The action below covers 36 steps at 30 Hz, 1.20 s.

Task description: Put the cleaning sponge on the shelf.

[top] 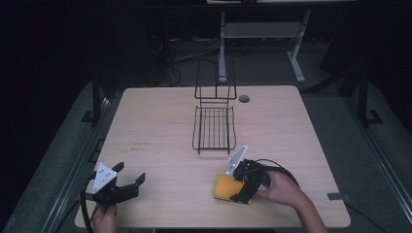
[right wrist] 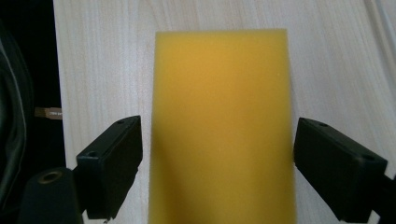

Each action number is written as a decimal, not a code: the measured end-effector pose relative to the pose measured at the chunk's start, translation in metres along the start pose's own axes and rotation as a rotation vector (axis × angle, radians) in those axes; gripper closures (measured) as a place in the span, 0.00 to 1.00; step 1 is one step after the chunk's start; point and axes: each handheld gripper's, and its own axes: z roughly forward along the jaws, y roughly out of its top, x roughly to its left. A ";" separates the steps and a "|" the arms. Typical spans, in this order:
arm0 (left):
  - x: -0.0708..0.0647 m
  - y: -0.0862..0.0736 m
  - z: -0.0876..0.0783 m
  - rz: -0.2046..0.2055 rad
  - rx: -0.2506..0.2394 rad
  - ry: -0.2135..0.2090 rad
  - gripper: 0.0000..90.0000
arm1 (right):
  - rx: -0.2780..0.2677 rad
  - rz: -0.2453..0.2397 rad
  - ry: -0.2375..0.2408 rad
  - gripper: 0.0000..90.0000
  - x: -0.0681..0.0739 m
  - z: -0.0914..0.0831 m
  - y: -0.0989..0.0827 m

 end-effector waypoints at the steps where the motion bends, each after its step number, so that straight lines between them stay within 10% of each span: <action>1: 0.000 0.000 0.000 0.000 0.000 0.000 0.15 | 0.000 0.000 0.000 0.17 0.000 0.000 0.000; 36: 0.001 0.000 0.000 -0.004 0.002 -0.003 0.15 | 0.012 0.009 -0.038 0.18 0.005 0.016 -0.011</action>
